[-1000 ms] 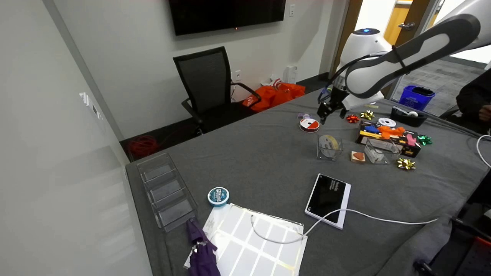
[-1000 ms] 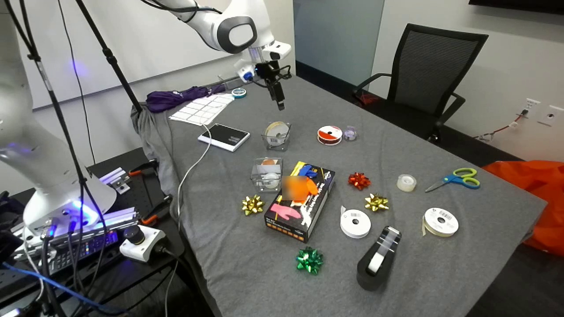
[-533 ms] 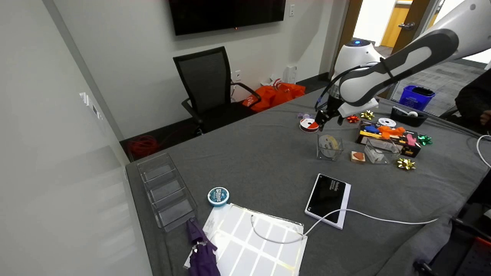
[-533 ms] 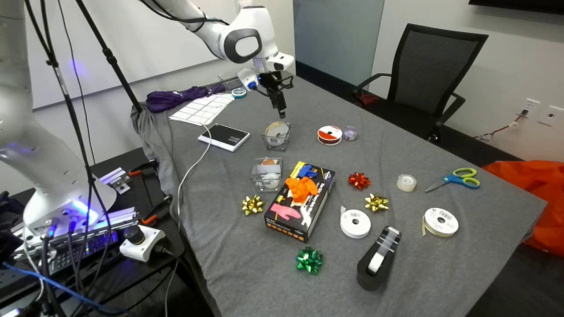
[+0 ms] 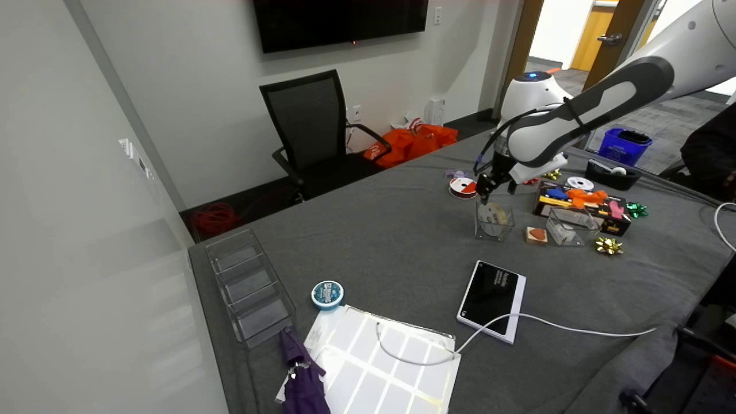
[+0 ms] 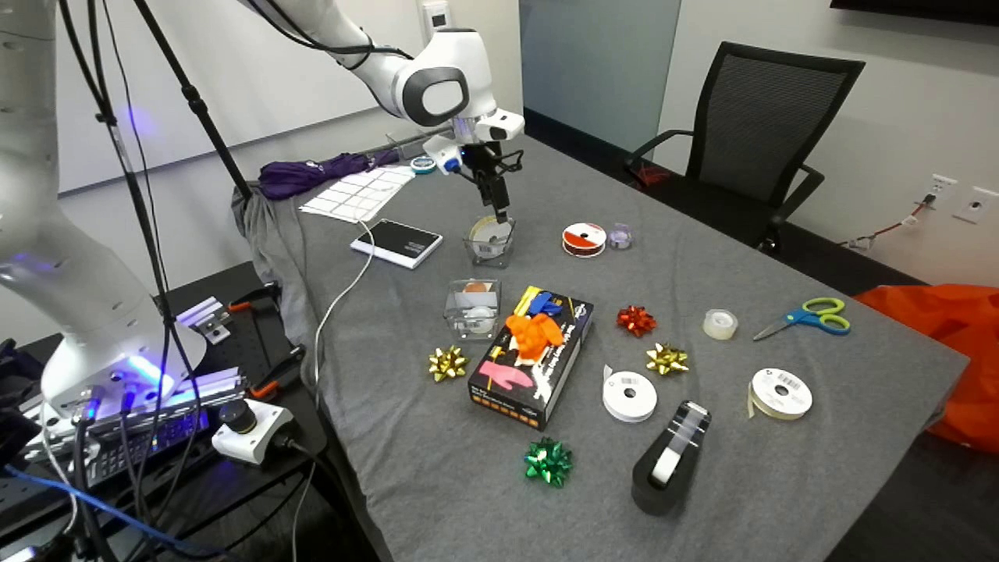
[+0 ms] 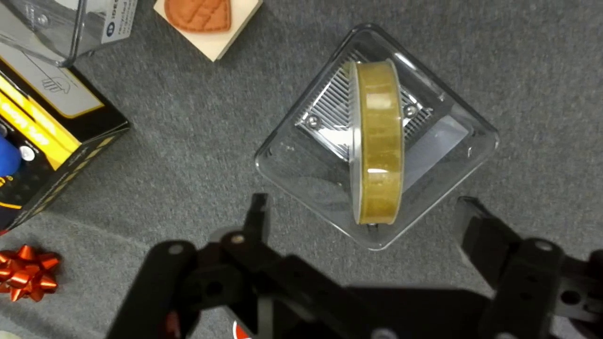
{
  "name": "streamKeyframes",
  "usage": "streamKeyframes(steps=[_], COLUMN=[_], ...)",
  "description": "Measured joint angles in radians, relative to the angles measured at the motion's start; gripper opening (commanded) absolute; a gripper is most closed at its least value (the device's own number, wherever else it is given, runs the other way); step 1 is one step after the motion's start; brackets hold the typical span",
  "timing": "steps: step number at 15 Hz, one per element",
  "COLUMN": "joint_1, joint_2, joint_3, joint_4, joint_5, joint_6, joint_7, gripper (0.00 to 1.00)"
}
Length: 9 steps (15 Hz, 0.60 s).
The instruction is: Remove the ribbon roll from the tray
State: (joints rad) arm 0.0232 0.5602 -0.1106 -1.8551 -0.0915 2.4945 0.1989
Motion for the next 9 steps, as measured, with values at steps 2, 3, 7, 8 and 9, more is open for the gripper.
streamKeyframes(steps=[2, 3, 7, 8, 9], joint_1=[-0.007, -0.009, -0.011, -0.011, -0.011], joint_2=[0.005, 0.007, 0.019, 0.024, 0.029], joint_3=[0.003, 0.004, 0.017, 0.023, 0.029], joint_4=[0.0, 0.0, 0.0, 0.0, 0.0], joint_5=[0.001, 0.003, 0.017, 0.025, 0.031], joint_6=[0.0, 0.001, 0.003, 0.004, 0.006], joint_7=[-0.021, -0.031, -0.05, -0.053, -0.055], gripper=[1.0, 1.0, 1.0, 1.0, 1.0])
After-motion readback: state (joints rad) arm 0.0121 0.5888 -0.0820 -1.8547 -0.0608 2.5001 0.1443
